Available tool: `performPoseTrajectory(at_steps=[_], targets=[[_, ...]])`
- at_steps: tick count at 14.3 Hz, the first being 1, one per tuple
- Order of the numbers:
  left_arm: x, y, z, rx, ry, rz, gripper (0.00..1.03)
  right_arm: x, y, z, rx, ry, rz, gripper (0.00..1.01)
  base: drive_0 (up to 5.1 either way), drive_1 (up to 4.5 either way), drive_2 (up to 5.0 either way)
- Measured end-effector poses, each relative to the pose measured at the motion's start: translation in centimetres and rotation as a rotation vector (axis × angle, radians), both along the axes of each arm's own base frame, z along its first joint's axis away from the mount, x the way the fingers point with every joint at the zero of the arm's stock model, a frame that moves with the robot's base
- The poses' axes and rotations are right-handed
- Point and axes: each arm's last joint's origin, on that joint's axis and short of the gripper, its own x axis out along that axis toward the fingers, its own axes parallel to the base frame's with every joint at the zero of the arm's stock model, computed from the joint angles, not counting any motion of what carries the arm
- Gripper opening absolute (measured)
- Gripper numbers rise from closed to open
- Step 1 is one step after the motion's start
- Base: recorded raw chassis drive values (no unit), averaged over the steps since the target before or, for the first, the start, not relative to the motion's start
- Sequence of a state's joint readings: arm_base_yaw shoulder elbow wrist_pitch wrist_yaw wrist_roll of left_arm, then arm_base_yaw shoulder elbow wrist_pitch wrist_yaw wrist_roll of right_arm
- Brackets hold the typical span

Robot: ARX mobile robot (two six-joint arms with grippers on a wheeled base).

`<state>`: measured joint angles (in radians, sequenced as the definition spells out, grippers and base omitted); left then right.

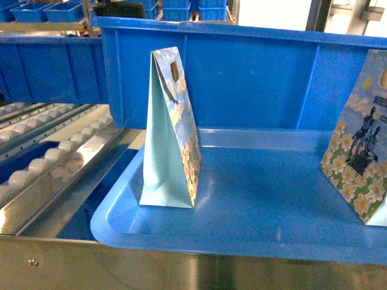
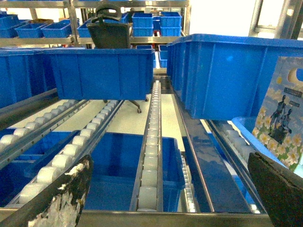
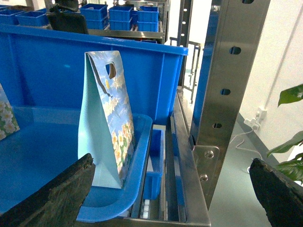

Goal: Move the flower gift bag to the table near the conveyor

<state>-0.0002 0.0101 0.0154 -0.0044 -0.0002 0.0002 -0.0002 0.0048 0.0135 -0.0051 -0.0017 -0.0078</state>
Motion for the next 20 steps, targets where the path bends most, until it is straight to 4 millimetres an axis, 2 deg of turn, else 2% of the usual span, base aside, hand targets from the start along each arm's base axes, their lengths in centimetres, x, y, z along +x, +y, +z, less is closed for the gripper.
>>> performPoseTrajectory(at_steps=[11, 14, 15, 17, 20], targets=[[0.0, -0.1, 0.0, -0.001, -0.005, -0.008, 0.98, 0.0, 0.2, 0.2, 0.0, -0.018, 0.013, 0.98, 0.0, 0.0, 0.0], [0.7, -0.7, 0.4, -0.01, -0.014, -0.027, 0.98, 0.3, 0.7, 0.8, 0.012, -0.015, 0.043, 0.98, 0.0, 0.0, 0.0], [1.2, -1.3, 0.8, -0.013, -0.012, -0.047, 0.98, 0.4, 0.9, 2.1, 0.017, -0.059, 0.058, 0.98, 0.0, 0.0, 0.0], [2.6, -2.3, 3.6, -0.03, -0.057, -0.086, 0.98, 1.5, 1.3, 4.8, 0.023, -0.108, 0.072, 0.98, 0.0, 0.0, 0.0], [6.1, -4.2, 6.7, -0.058, -0.021, -0.132, 0.98, 4.7, 2.6, 6.8, 0.007, -0.03, 0.118, 0.98, 0.0, 0.0, 0.0]])
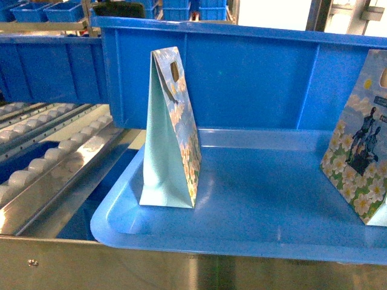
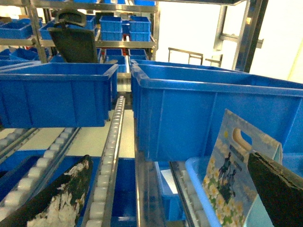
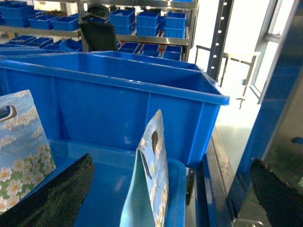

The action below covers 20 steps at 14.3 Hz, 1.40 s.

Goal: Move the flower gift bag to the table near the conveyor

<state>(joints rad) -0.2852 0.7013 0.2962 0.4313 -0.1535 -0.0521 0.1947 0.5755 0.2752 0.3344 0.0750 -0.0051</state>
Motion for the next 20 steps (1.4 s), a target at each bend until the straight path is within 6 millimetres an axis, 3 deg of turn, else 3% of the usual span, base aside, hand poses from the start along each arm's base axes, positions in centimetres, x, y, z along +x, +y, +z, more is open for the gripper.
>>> performPoseTrajectory(at_steps=[4, 7, 15, 20], targets=[[5.6, -2.1, 3.5, -0.039, 0.095, -0.039, 0.98, 5.1, 1.8, 3.7, -0.022, 0.097, 0.005, 0.98, 0.0, 0.0, 0.0], [7.2, -3.6, 4.7, -0.033, 0.106, -0.076, 0.98, 8.0, 2.7, 4.5, -0.033, 0.193, 0.018, 0.98, 0.0, 0.0, 0.0], [7.2, -3.6, 4.7, -0.021, 0.104, -0.076, 0.98, 11.0, 3.1, 0.5, -0.041, 0.369, 0.022, 0.98, 0.0, 0.0, 0.0], [7.2, -3.6, 4.7, -0.021, 0.104, -0.077, 0.98, 12.7, 1.8, -2.0, 0.007, 0.466, -0.04, 0.98, 0.0, 0.0, 0.0]])
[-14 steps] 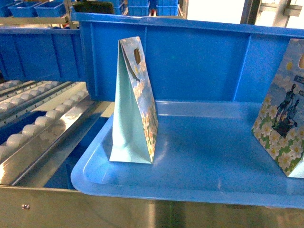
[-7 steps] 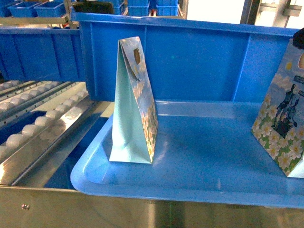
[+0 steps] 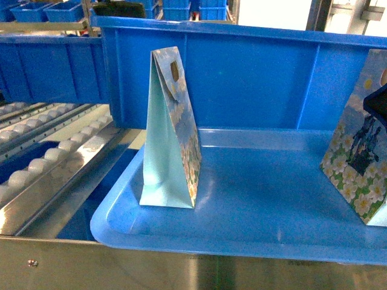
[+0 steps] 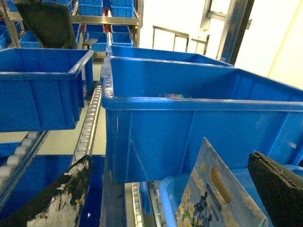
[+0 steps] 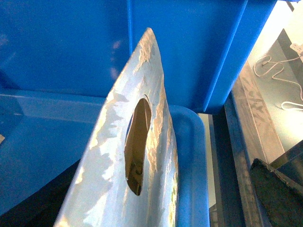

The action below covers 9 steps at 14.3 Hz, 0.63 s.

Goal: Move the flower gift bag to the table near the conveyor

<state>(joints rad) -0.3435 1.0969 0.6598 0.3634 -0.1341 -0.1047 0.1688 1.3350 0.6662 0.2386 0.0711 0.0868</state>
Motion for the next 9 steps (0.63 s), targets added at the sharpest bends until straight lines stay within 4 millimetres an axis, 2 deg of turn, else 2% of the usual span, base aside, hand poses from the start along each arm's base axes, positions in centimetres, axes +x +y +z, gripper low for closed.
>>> performPoseTrajectory(at_steps=[2, 3, 6, 9], targets=[[0.0, 0.0, 0.0, 0.0, 0.0, 0.0, 0.98, 0.1, 0.0, 0.0, 0.004, -0.008, 0.001, 0.98, 0.0, 0.0, 0.0], [0.0, 0.0, 0.0, 0.0, 0.0, 0.0, 0.98, 0.1, 0.1, 0.1, 0.006, -0.015, 0.001, 0.93, 0.0, 0.0, 0.0], [0.0, 0.0, 0.0, 0.0, 0.0, 0.0, 0.98, -0.6, 1.0, 0.4, 0.007, -0.028, 0.035, 0.56, 0.0, 0.0, 0.0], [0.0, 0.0, 0.0, 0.0, 0.0, 0.0, 0.98, -1.1, 1.1, 1.1, 0.034, -0.054, 0.036, 0.19, 0.0, 0.0, 0.0]])
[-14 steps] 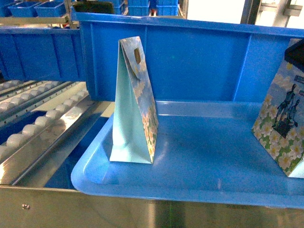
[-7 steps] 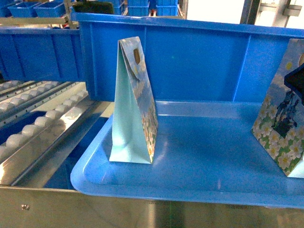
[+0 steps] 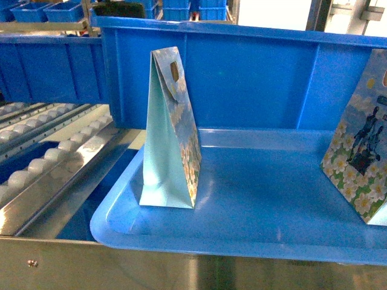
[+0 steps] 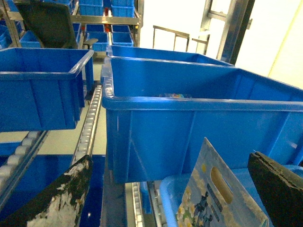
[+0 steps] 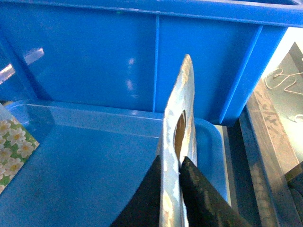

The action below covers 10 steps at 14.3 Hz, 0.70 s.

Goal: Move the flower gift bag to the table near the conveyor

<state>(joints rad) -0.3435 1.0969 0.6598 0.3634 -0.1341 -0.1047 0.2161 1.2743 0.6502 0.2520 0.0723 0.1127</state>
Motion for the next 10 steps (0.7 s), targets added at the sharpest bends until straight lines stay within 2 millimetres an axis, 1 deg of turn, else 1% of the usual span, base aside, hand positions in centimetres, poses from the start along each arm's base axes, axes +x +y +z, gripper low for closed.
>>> performPoseTrajectory(at_steps=[1, 2, 5, 7, 9, 10], targets=[[0.0, 0.0, 0.0, 0.0, 0.0, 0.0, 0.98, -0.1, 0.0, 0.0, 0.005, 0.0, 0.008, 0.09, 0.0, 0.0, 0.0], [0.0, 0.0, 0.0, 0.0, 0.0, 0.0, 0.98, -0.2, -0.1, -0.1, 0.011, -0.001, 0.015, 0.02, 0.0, 0.0, 0.0], [0.0, 0.0, 0.0, 0.0, 0.0, 0.001, 0.98, -0.5, -0.3, -0.3, 0.022, -0.011, 0.032, 0.02, 0.0, 0.0, 0.0], [0.0, 0.0, 0.0, 0.0, 0.0, 0.0, 0.98, -1.1, -1.2, -0.2, 0.03, -0.032, 0.01, 0.02, 0.0, 0.0, 0.0], [0.0, 0.0, 0.0, 0.0, 0.0, 0.001, 0.98, -2.3, -2.2, 0.8, 0.036, -0.08, -0.021, 0.02, 0.0, 0.0, 0.0], [0.0, 0.0, 0.0, 0.0, 0.0, 0.0, 0.98, -3.5, -2.7, 1.9, 0.038, -0.143, -0.031, 0.02, 0.0, 0.0, 0.0]])
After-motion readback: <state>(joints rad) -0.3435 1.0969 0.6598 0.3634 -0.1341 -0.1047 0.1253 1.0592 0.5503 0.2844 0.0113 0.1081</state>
